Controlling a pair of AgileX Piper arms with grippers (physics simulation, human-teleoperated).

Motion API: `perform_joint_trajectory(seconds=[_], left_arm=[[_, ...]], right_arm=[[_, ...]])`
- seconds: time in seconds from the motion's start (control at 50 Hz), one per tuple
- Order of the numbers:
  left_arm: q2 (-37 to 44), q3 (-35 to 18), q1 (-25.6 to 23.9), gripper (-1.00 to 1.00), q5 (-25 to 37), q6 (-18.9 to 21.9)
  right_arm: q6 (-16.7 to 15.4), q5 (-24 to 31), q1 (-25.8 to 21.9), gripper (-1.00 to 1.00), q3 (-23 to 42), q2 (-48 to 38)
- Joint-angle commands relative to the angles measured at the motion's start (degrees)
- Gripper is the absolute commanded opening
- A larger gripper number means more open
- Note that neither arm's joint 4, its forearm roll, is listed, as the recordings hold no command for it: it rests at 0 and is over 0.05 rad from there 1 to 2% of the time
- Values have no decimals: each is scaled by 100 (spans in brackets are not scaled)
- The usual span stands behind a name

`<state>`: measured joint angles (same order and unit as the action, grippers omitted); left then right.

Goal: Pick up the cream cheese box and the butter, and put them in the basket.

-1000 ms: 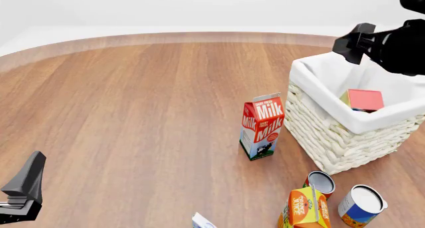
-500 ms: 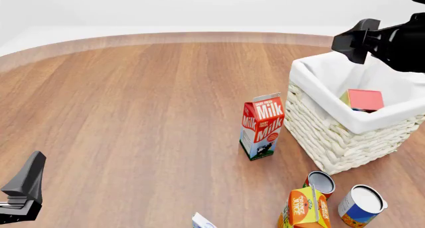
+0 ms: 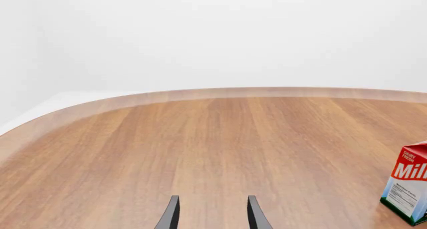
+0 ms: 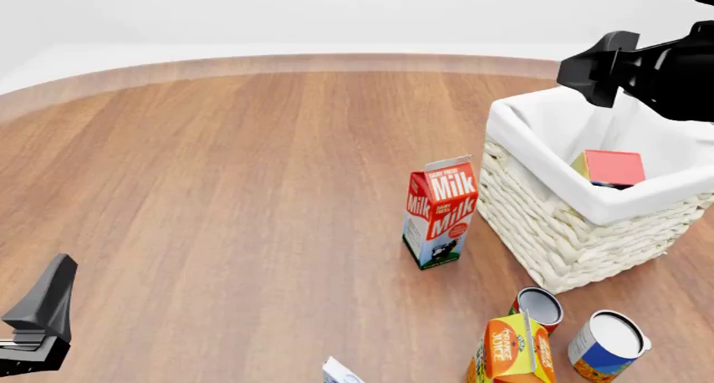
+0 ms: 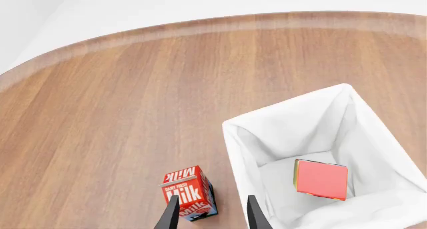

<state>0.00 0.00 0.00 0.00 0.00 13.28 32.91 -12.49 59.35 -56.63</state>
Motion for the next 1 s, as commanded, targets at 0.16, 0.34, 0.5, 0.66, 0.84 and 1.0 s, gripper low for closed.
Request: perform_joint_trajectory(seconds=[0.16,0.34,0.5,0.66,0.84,1.0], left_arm=[[0,0,0,100,0,0],[0,0,0,100,0,0],[0,0,0,100,0,0],[0,0,0,100,0,0],[0,0,0,100,0,0],[0,0,0,100,0,0]], right_arm=[[-1,3,-3,100,1,3],[-615,-592,-3330,100,157,-1156],[-640,-603,-3448,100,193,-1242],[-640,-603,-3448,100,193,-1242],[-694,-627,-3729,100,186,-1471],[-715,-745,-3819,100,21,-1604]])
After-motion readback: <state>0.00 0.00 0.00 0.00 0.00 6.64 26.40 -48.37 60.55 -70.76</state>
